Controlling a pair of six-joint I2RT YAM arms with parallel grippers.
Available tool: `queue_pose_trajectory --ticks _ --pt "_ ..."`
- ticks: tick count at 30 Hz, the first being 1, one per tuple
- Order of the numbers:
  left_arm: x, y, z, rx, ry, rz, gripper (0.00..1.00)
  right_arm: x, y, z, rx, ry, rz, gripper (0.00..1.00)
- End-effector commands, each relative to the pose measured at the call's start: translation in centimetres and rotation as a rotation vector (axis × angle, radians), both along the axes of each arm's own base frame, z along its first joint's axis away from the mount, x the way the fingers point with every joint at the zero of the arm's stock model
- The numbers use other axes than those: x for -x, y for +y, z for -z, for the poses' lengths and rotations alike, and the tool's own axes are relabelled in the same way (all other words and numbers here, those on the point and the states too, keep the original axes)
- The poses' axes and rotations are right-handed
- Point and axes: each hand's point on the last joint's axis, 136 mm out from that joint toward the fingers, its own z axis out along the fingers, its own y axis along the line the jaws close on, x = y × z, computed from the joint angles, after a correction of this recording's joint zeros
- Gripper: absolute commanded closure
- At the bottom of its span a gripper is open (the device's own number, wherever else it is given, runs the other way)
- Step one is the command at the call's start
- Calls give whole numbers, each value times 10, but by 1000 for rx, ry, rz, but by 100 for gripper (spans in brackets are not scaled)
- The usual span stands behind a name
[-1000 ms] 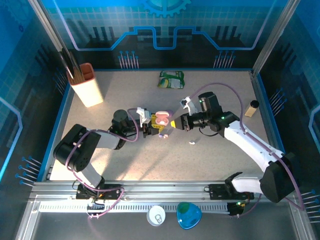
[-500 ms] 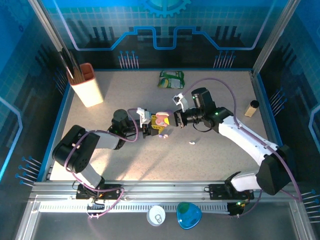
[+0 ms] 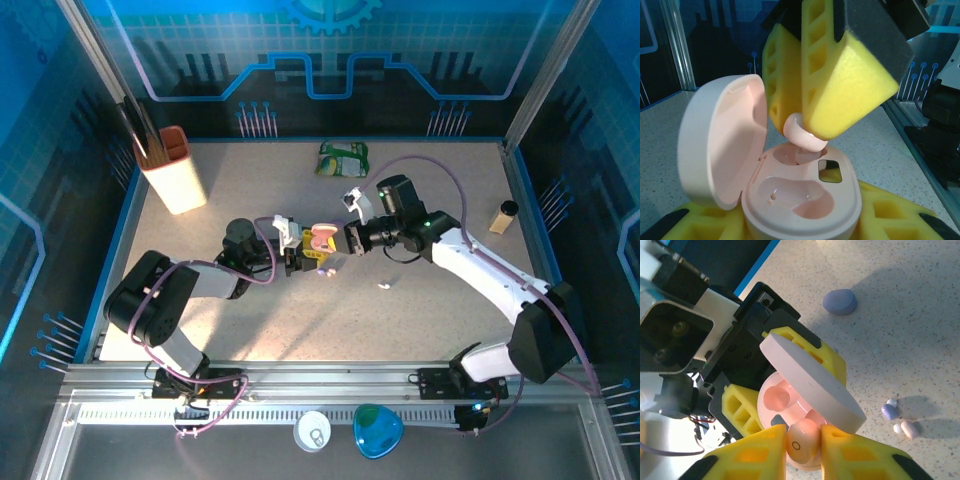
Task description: Insert wireless bluetooth earbuds into charging case
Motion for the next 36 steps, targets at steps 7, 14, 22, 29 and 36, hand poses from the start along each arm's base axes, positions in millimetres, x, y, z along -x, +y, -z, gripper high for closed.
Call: queue_pose_trajectory --ticks 7,14,22,29,36 --pt "1 -1 -16 31 -77 11 83 -1 -5 -19 -4 -87 37 49" --pt "-10 13 -21 72 -71 -36 83 1 -22 -20 -42 -155 106 41" --pt "-20 28 -32 97 -92 -105 83 -31 -61 31 -86 50 440 41" --pt "-20 34 -39 105 -116 -140 82 -30 -45 99 33 302 476 42" --pt "-30 49 -38 108 -108 -222 83 -24 -11 142 47 411 436 43"
